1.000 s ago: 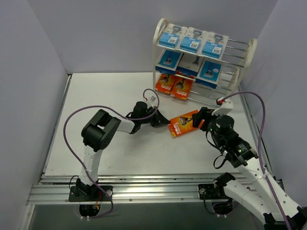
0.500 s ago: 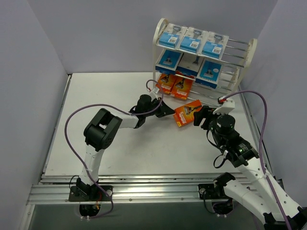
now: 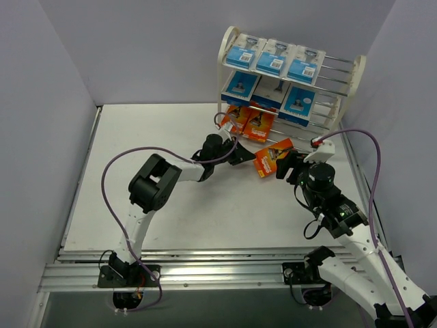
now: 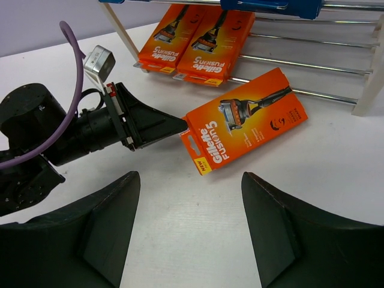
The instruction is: Place and organize the shaving razors onto the shelf
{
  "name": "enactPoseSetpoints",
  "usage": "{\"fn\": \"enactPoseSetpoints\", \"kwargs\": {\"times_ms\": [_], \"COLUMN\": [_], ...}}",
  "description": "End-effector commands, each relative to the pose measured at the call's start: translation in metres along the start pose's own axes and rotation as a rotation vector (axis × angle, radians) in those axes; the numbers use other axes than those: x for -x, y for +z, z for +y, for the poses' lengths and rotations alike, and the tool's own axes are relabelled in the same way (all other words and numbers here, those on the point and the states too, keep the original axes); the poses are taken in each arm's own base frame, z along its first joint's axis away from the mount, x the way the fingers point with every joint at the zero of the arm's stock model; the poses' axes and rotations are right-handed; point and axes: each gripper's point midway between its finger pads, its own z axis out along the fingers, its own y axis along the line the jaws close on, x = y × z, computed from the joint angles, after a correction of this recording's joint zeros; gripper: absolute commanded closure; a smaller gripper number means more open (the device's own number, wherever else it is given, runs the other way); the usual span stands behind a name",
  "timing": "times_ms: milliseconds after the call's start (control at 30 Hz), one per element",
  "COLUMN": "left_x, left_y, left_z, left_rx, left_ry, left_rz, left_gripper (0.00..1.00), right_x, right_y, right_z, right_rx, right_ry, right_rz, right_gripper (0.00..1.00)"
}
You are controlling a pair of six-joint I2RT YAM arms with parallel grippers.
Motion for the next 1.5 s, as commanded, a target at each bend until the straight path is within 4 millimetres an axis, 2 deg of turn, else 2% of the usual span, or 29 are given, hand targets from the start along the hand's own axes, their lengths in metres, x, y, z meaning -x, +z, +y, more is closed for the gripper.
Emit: {"fn": "enactPoseSetpoints", "kwargs": {"times_ms": [0, 233, 567, 967, 1133, 1300, 1467], "left_x": [0.026, 0.027, 0.028, 0.028, 0.031, 0.023, 0.021], "left_y": [0.008, 0.019, 0.032, 0.041, 0.05, 0.061, 0.064], "left_z": [-0.026, -0.027, -0.043, -0.038, -0.043, -0.049, -0.04], "left_rx": [-0.077, -0.089, -0.102, -0.073, -0.061, -0.045, -0.006], "left_ry": [0.01, -0.1, -0.186, -0.268, -0.293, -0.297, -0.324], "left_rz": [-0.116, -0.237, -0.337, -0.429, -0.47, -0.477, -0.512], "left_gripper": [0.98, 0.98, 0.98, 0.98, 0.98, 0.98, 0.98], "right_x": [0.018, 0.017, 0.02, 0.026, 0.026, 0.027, 0.027], "right_y": [0.002, 0.003, 0.0, -0.005, -0.006, -0.007, -0.009], "right_z": [0.003, 0.002, 0.003, 0.003, 0.005, 0.006, 0.009], "right_rx": [0.008, 0.008, 0.022, 0.026, 0.04, 0.048, 0.062], "right_ry": [0.01, 0.013, 0.022, 0.035, 0.041, 0.044, 0.047], "right_rz": [-0.056, -0.054, -0.065, -0.086, -0.087, -0.09, -0.091], "right_gripper": [0.36, 0.36, 0.36, 0.34, 0.34, 0.34, 0.34]}}
